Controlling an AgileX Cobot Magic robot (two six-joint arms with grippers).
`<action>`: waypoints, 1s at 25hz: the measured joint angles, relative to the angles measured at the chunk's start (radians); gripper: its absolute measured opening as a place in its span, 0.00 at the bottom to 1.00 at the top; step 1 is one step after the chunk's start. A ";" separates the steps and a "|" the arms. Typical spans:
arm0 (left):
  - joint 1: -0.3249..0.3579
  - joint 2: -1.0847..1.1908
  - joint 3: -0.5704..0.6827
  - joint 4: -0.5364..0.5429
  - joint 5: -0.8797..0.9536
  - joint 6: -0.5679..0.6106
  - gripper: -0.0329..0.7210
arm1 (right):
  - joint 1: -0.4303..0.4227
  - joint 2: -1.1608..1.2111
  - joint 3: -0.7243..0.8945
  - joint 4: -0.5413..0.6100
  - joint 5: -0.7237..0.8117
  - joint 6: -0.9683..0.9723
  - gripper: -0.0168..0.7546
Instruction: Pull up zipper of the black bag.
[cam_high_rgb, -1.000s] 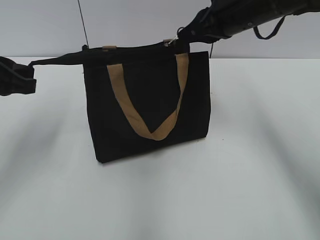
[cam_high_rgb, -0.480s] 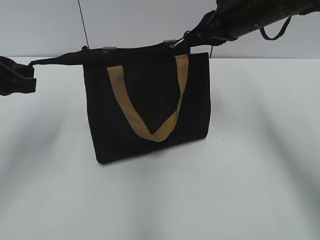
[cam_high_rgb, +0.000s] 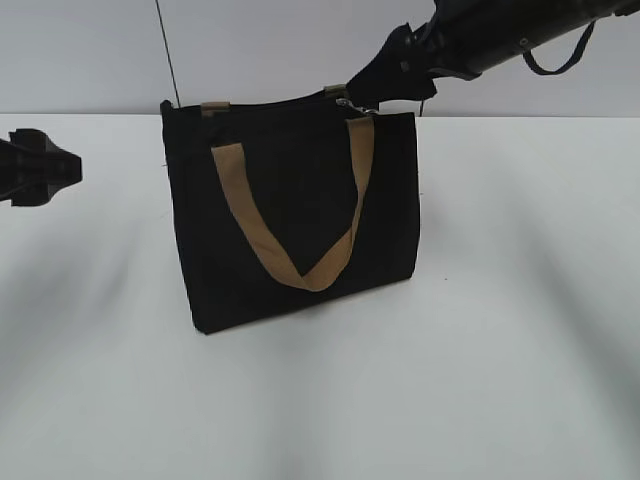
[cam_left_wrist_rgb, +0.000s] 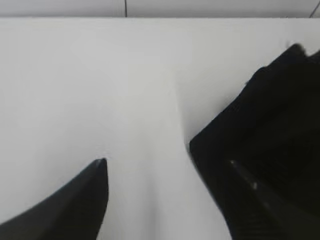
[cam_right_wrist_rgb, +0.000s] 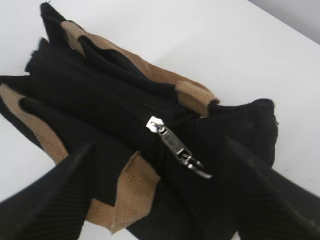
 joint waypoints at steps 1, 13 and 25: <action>0.000 -0.004 0.000 -0.034 0.031 0.000 0.75 | 0.000 -0.008 0.000 -0.013 0.016 0.020 0.79; -0.127 -0.262 -0.001 -0.104 0.397 0.002 0.72 | 0.000 -0.103 0.000 -0.280 0.211 0.312 0.79; -0.163 -0.665 -0.006 -0.121 0.828 0.095 0.67 | 0.000 -0.467 0.360 -0.382 0.244 0.481 0.79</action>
